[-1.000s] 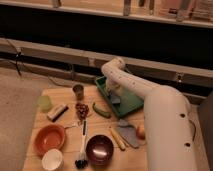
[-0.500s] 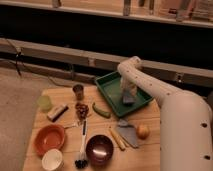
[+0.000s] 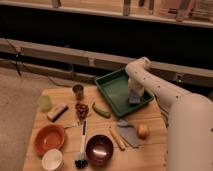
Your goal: Wipe tray with sponge
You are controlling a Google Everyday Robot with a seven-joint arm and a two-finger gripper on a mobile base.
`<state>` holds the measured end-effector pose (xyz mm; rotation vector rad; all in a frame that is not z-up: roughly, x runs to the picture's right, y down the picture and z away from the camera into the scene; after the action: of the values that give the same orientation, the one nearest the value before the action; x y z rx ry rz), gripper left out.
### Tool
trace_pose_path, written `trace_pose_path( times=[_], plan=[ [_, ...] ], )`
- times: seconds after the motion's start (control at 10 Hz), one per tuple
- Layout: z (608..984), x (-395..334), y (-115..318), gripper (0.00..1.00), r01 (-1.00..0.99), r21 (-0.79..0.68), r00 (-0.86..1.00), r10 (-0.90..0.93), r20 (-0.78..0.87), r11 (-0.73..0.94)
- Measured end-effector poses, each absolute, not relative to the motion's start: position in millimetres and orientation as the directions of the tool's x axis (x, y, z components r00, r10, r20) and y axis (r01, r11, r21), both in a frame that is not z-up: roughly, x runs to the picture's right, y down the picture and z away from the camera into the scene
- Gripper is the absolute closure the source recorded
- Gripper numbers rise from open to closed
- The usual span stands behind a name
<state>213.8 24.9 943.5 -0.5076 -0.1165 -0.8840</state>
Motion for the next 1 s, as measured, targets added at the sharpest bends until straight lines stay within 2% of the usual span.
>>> trace_pose_path(
  times=[1.0],
  plan=[
    [962, 148, 36, 1.00, 0.825, -0.311, 0.564, -0.732, 0.382, 0.473]
  ],
)
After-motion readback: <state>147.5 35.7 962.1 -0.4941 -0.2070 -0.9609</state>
